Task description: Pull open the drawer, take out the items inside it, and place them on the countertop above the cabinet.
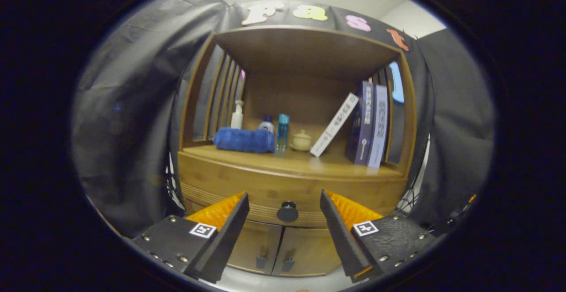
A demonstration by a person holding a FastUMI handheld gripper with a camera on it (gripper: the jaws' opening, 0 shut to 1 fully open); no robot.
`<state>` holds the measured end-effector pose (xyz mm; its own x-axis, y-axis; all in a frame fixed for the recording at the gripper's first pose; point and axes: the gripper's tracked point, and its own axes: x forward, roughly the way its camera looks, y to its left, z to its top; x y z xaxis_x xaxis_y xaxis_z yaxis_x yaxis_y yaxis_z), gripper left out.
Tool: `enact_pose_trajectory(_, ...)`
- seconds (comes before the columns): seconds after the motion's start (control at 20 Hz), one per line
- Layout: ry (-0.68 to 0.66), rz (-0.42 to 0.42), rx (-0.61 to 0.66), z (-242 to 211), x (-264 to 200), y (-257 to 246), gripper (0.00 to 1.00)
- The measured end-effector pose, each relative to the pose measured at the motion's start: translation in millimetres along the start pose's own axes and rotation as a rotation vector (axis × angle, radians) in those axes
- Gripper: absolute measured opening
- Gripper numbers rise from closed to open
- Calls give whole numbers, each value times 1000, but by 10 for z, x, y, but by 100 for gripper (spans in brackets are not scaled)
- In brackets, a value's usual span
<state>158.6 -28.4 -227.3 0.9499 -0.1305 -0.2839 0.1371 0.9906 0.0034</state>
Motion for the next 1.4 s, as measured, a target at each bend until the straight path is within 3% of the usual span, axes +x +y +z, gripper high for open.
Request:
enact_pose_trajectory(0.2,101,-8,-8,-388,445,-51,89)
enact_pose_trajectory(0.4,142,-28,11,-548,730,-98,63)
enact_pose_trajectory(0.5,163,-17,34,-587,819,-49,63)
enact_pose_trajectory(0.55,175,-15,50,-625,901,-7,58)
enact_pose_trajectory(0.75,176,-39,103,-613,887,-7,38)
enact_pose_trajectory(0.85,192,-30,107,-624,873,-23,38)
enact_pose_trajectory(0.9,203,-32,84,-627,864,-32,28)
enact_pose_trajectory(1.0,189,-36,58,-637,755,-48,28)
enact_pose_trajectory(1.05,180,-35,55,-600,678,-40,19)
enact_pose_trajectory(1.4,163,-1,61,-655,-6,-37,19)
